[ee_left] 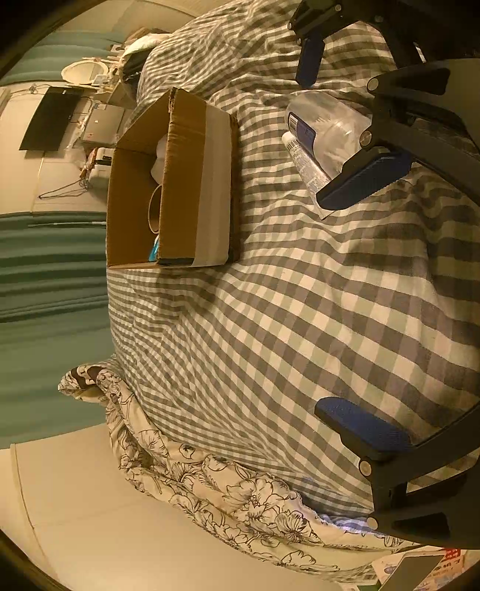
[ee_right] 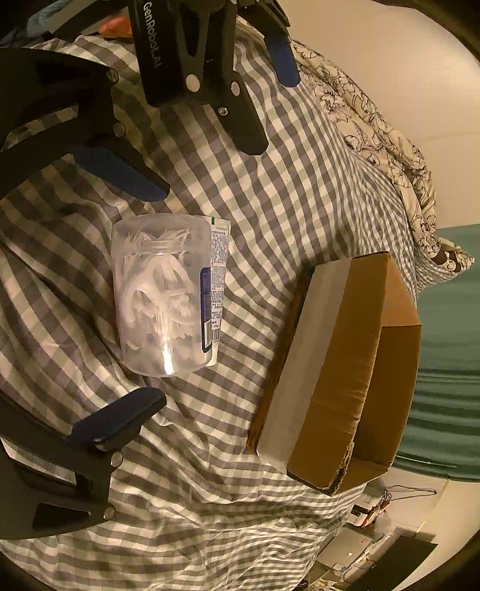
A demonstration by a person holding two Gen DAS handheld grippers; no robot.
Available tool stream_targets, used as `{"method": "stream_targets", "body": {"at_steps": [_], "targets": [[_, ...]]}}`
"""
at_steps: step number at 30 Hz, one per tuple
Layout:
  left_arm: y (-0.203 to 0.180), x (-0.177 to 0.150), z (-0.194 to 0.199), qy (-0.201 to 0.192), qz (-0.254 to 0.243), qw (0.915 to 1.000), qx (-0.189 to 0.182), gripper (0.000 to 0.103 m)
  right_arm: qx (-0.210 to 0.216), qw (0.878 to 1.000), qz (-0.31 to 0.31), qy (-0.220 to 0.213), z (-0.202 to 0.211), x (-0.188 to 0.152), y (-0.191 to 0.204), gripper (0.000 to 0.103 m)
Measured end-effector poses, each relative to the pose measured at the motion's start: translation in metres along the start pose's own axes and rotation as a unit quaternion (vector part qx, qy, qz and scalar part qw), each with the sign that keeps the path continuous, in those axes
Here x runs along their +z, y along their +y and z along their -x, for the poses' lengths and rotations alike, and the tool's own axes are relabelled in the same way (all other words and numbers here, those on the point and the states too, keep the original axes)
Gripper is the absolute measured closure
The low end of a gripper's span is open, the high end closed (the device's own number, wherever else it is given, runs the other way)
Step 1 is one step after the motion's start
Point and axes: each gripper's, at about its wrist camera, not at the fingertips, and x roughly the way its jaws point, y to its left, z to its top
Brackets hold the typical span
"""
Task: Organize objects
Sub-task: 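Grasp the clear jar with the right tool and lift it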
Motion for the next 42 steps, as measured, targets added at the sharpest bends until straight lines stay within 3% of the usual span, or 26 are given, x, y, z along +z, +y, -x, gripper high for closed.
{"method": "stream_targets", "body": {"at_steps": [4,5,7,8,10,12,14,15,18,20,23,31,33,35,42], "targets": [[0.000,0.000,0.001,0.001,0.003,1.0000,0.007,0.000,-0.004,1.000,0.001,0.000,0.000,0.000,0.000,0.017],[0.001,0.000,0.001,0.001,0.004,1.0000,0.007,0.000,-0.002,1.000,0.000,-0.005,0.003,0.000,0.000,0.037],[0.002,0.001,0.002,0.002,0.005,0.9999,0.009,0.000,0.012,1.000,-0.001,-0.019,0.013,0.001,-0.001,0.050],[0.002,0.001,0.002,0.002,0.006,0.9999,0.010,0.000,0.005,1.000,0.000,-0.029,0.021,0.003,-0.003,0.050],[0.001,0.002,0.002,0.003,0.005,0.9999,0.010,0.000,-0.010,0.999,0.002,-0.037,0.027,0.006,-0.007,0.050],[0.000,0.002,-0.001,0.006,0.004,0.9999,0.012,0.000,0.007,1.000,0.000,-0.026,0.026,0.007,-0.012,0.050],[0.000,0.001,-0.002,0.008,0.004,0.9998,0.015,0.000,0.013,1.000,0.001,-0.020,0.022,0.004,-0.012,0.031],[0.001,0.002,-0.003,0.009,0.006,0.9998,0.014,0.000,0.005,1.000,0.004,-0.017,0.018,0.003,-0.010,0.027],[0.003,0.001,-0.003,0.009,0.009,0.9999,0.011,0.000,0.003,1.000,0.015,-0.005,0.010,0.001,-0.005,0.024],[0.004,0.001,-0.004,0.010,0.009,0.9999,0.011,0.000,-0.008,1.000,0.014,-0.005,0.007,0.002,-0.004,0.015],[0.004,0.000,-0.006,0.011,0.008,0.9999,0.010,0.000,-0.012,1.000,0.008,-0.004,0.002,0.001,-0.007,0.009],[0.003,-0.001,-0.010,0.014,0.004,0.9998,0.011,0.000,0.016,0.999,-0.019,0.023,-0.022,0.004,-0.015,0.006],[0.003,-0.001,-0.010,0.015,0.004,0.9998,0.012,0.000,0.020,0.999,-0.021,0.022,-0.023,0.003,-0.015,0.010],[0.002,0.000,-0.010,0.016,0.003,0.9998,0.014,0.000,0.024,0.999,-0.023,0.009,-0.015,0.002,-0.016,0.012],[-0.017,0.005,-0.017,0.022,-0.025,0.9992,0.021,0.000,-0.024,0.996,-0.044,-0.068,0.047,0.009,-0.042,0.012]]}}
